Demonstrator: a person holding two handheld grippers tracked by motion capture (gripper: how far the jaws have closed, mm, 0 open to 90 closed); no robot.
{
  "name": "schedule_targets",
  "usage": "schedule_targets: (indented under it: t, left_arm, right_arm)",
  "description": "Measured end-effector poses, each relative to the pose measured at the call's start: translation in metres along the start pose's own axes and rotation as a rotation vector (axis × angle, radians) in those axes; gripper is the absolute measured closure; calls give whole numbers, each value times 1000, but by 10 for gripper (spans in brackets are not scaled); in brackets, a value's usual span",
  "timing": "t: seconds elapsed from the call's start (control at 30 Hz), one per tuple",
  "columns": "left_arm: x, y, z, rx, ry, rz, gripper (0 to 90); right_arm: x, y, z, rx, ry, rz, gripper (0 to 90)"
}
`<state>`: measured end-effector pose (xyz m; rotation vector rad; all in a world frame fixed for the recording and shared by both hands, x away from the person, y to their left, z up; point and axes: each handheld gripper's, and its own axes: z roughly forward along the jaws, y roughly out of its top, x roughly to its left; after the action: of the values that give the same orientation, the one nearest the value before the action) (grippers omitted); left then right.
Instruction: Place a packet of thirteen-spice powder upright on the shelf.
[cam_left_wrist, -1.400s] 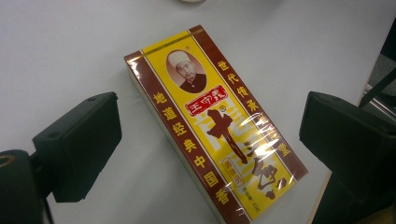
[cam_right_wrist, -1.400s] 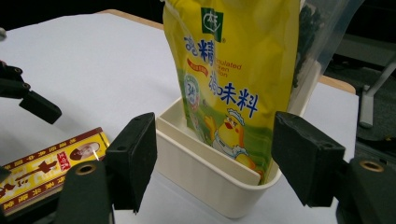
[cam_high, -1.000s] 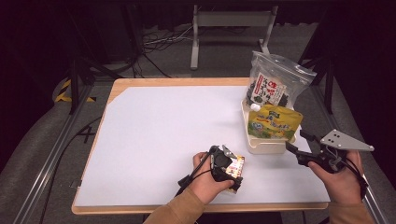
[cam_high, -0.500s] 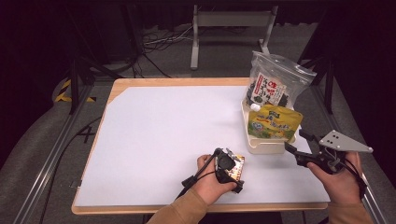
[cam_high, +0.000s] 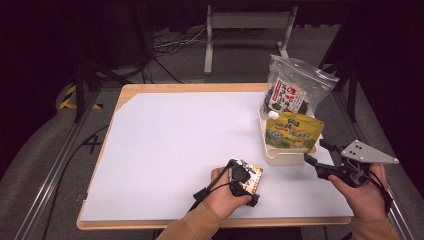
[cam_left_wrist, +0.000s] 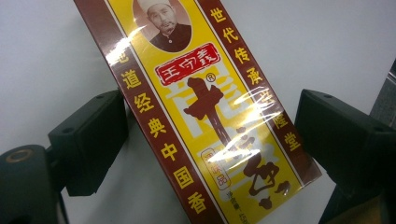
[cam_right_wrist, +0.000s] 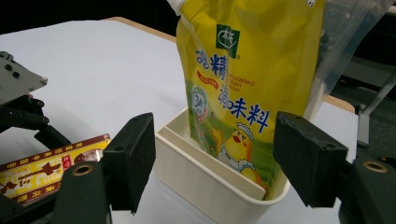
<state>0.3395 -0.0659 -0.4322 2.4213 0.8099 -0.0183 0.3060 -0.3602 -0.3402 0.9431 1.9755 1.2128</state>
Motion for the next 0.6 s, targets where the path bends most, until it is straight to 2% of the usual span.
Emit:
schedule_targets:
  t: [0.07, 0.23, 0.33, 0.37, 0.4, 0.43, 0.47, 0.6]
  left_arm:
    - [-1, 0, 0, 0, 5, 0, 112]
    - [-7, 1, 4, 12, 52, 8, 109]
    - [-7, 2, 3, 19, 61, 7, 118]
    - [-5, 2, 0, 17, 69, 3, 144]
    - [-5, 2, 0, 17, 69, 3, 227]
    - [-5, 2, 0, 17, 69, 3, 227]
    - [1, 0, -3, 1, 54, -12, 272]
    - [1, -1, -3, -6, 56, -16, 294]
  right_arm:
    - [1, 0, 1, 3, 4, -2, 308]
    - [2, 0, 2, 5, 10, -8, 307]
    - [2, 0, 2, 4, 9, -7, 306]
    - [2, 0, 2, 4, 10, -8, 306]
    - [2, 0, 2, 4, 10, -8, 306]
    - [2, 1, 1, 1, 10, -8, 307]
    - [2, 0, 1, 1, 9, -8, 307]
    - [2, 0, 2, 6, 12, -9, 308]
